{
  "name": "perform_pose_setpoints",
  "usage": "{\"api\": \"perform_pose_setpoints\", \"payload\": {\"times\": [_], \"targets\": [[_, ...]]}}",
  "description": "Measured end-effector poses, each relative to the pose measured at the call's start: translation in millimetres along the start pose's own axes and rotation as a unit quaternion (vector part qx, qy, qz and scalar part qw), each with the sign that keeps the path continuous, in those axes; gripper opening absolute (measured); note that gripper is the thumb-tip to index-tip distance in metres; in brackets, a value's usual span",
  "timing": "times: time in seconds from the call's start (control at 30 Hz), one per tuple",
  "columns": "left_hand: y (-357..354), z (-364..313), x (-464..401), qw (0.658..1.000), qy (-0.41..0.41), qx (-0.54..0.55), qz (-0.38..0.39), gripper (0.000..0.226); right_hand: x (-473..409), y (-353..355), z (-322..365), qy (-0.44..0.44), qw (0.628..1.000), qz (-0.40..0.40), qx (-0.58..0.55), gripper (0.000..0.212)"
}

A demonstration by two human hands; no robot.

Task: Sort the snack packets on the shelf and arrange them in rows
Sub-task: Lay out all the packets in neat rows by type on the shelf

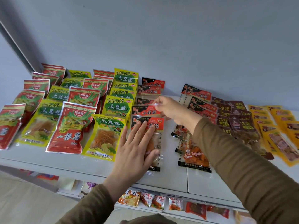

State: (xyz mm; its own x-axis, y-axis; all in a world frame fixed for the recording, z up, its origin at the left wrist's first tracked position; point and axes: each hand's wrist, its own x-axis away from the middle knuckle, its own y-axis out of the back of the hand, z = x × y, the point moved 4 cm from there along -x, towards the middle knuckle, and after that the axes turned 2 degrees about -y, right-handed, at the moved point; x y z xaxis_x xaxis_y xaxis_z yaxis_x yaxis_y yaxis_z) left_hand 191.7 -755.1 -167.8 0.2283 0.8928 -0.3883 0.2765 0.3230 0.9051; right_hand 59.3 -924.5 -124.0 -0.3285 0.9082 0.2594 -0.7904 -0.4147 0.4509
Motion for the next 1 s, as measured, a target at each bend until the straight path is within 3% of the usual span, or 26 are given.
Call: {"api": "perform_pose_setpoints", "payload": {"times": [0.13, 0.33, 0.43, 0.53, 0.8, 0.9, 1.0], "targets": [[2, 1, 1, 1.000, 0.012, -0.001, 0.014, 0.069, 7, -8, -9, -0.022, 0.998, -0.006, 0.055, 0.005], [1, 0, 1, 0.998, 0.025, -0.008, 0.063, 0.071, 10, -7, -10, -0.045, 0.998, -0.001, 0.042, 0.006], [1, -1, 5, 0.997, 0.028, -0.014, 0.074, 0.072, 11, -6, -7, -0.027, 0.993, -0.005, 0.114, 0.006], [-1, -3, 11, 0.996, 0.039, -0.009, 0.079, 0.073, 10, -6, -5, 0.003, 0.981, -0.013, 0.194, 0.012], [-6, -3, 14, 0.996, 0.047, -0.002, 0.079, 0.071, 5, -8, -9, 0.023, 0.962, -0.065, 0.266, 0.032], [-7, -2, 14, 0.996, 0.048, 0.001, 0.076, 0.071, 0, -7, -10, 0.018, 0.968, -0.065, 0.243, 0.035], [-7, -2, 14, 0.996, 0.049, -0.002, 0.073, 0.071, -3, -8, -11, -0.019, 0.982, -0.049, 0.182, 0.054]]}}
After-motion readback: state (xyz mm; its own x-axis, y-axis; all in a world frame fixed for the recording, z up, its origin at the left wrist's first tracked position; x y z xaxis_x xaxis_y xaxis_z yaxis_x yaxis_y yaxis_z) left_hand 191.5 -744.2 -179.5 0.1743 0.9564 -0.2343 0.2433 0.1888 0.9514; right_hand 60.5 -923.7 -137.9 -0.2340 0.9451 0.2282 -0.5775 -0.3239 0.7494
